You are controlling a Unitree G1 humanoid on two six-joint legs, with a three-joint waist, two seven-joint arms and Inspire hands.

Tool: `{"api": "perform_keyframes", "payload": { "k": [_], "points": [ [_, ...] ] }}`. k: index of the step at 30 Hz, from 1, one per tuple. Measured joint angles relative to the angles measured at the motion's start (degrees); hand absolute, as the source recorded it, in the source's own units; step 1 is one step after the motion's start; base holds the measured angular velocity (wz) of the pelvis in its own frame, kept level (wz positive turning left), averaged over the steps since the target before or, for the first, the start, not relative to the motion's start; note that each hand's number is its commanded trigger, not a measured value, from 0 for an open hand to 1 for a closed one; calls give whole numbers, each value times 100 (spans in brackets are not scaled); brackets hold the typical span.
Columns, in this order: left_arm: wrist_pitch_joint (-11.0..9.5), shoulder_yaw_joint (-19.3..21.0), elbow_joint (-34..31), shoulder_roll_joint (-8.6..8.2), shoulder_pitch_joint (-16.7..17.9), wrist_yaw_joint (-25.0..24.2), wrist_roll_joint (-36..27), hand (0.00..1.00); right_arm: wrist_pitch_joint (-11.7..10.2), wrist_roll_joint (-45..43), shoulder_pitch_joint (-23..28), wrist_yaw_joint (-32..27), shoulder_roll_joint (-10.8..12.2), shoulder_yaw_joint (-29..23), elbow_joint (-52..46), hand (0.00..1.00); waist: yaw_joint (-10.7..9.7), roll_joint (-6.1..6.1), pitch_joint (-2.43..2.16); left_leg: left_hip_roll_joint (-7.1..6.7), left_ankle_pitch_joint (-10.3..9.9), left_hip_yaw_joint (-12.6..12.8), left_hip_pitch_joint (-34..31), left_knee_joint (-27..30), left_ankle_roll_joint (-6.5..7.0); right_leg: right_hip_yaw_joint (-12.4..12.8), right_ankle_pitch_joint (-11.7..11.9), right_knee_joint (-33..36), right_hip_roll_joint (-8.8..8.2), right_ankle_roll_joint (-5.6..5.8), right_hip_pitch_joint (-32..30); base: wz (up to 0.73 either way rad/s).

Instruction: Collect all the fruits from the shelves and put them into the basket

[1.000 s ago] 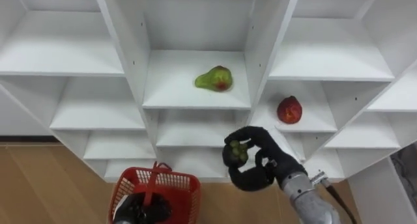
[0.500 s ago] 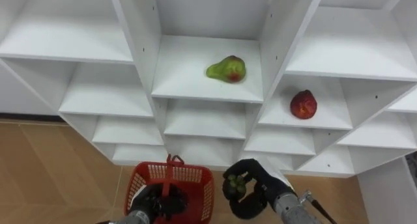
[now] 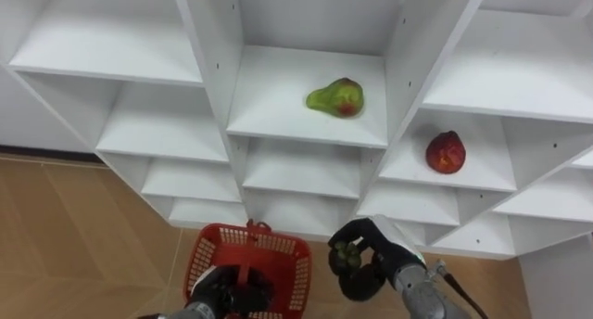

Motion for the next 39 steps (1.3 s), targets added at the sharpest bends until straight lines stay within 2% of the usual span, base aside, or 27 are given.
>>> {"api": "perform_keyframes", "payload": {
  "k": [4, 13, 18, 23, 39],
  "points": [
    [-1, -22, -16, -18, -62, -87, 1, 100, -5, -2, -87, -25, 22, 23, 0, 100, 0, 46, 0, 1, 1, -7, 0, 4, -1, -5, 0, 2, -2, 0, 2, 0],
    [-1, -80, -24, -28, -96, -98, 22, 100, -6, -37, -161, -43, 56, 62, 23, 100, 8, 64, 11, 3, 2, 7, -7, 4, -2, -25, 0, 1, 0, 0, -14, 0],
    [-6, -86, -65, -78, -135, -106, 133, 100, -9, -27, -266, -100, 105, 107, 60, 100, 85, 96, 16, 8, 2, 15, -76, 18, -2, -21, 1, 5, 1, -2, -86, 0],
    [-5, -114, -63, -93, -157, -127, 173, 100, -8, -1, -331, -97, 123, 378, 63, 100, 162, 110, 15, 6, 2, 9, -98, 21, -2, -53, 2, -2, -1, -4, -102, 0],
    [-4, -126, 15, -117, -156, -131, 174, 100, -5, 3, -432, -82, 203, 485, 280, 100, 171, 166, 39, 6, 2, -16, -103, 15, -3, -116, 2, -4, -1, -4, -92, 1]
  ]
}}
